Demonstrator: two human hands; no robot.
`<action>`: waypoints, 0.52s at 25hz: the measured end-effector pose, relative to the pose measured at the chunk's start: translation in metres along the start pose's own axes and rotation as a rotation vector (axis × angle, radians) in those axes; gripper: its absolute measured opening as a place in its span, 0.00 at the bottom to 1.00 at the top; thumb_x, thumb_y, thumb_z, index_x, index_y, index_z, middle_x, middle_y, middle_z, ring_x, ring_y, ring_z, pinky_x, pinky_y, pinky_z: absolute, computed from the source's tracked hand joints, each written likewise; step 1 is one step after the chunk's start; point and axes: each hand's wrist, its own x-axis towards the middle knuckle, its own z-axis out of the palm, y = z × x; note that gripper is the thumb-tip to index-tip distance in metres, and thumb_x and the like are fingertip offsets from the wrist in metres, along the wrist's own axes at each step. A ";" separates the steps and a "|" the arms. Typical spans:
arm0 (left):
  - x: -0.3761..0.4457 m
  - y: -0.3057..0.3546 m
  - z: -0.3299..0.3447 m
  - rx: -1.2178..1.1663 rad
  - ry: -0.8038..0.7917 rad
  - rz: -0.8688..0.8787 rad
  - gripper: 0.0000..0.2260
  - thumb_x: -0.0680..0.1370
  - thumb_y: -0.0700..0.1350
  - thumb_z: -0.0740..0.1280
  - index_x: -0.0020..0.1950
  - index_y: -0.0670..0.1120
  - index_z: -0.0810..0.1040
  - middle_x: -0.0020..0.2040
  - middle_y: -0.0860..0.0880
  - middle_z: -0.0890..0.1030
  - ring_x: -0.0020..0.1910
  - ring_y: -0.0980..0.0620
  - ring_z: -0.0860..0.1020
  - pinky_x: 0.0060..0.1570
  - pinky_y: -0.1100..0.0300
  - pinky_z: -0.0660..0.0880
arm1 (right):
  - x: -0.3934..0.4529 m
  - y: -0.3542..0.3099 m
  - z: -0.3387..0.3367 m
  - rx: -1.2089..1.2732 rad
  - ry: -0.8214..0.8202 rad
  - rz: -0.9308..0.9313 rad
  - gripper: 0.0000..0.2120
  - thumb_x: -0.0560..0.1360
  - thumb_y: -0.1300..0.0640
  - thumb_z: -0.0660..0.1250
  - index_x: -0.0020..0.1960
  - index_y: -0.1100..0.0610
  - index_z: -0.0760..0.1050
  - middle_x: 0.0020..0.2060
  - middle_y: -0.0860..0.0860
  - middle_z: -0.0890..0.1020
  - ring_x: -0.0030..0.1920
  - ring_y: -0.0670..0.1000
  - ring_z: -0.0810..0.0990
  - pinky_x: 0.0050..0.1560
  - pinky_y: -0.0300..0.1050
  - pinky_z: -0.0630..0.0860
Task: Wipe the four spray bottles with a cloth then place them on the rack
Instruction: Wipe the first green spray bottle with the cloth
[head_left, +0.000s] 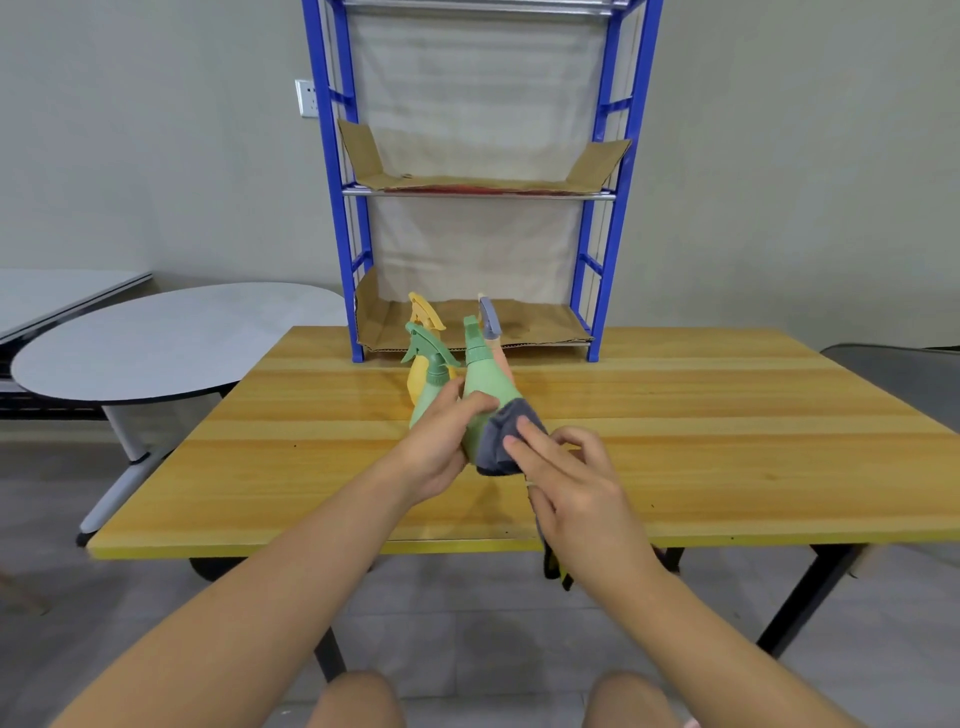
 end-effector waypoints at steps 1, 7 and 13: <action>0.001 -0.001 0.000 0.033 0.010 0.013 0.28 0.73 0.45 0.72 0.72 0.43 0.71 0.61 0.40 0.83 0.56 0.44 0.83 0.57 0.49 0.80 | 0.001 0.004 -0.001 -0.019 0.001 -0.010 0.16 0.75 0.67 0.63 0.61 0.61 0.79 0.64 0.53 0.78 0.54 0.54 0.70 0.60 0.35 0.69; -0.002 -0.002 0.003 0.100 0.019 0.024 0.28 0.71 0.50 0.77 0.67 0.41 0.75 0.55 0.42 0.85 0.56 0.44 0.84 0.59 0.47 0.80 | -0.006 0.005 -0.005 -0.068 -0.051 -0.109 0.15 0.76 0.67 0.66 0.62 0.62 0.78 0.65 0.53 0.77 0.55 0.54 0.71 0.60 0.38 0.70; -0.001 0.002 0.010 0.041 0.000 -0.005 0.20 0.79 0.46 0.71 0.69 0.41 0.73 0.58 0.41 0.84 0.56 0.44 0.83 0.61 0.45 0.78 | -0.004 0.014 -0.013 -0.076 0.010 -0.045 0.14 0.79 0.67 0.61 0.62 0.62 0.79 0.65 0.53 0.77 0.54 0.57 0.72 0.55 0.43 0.75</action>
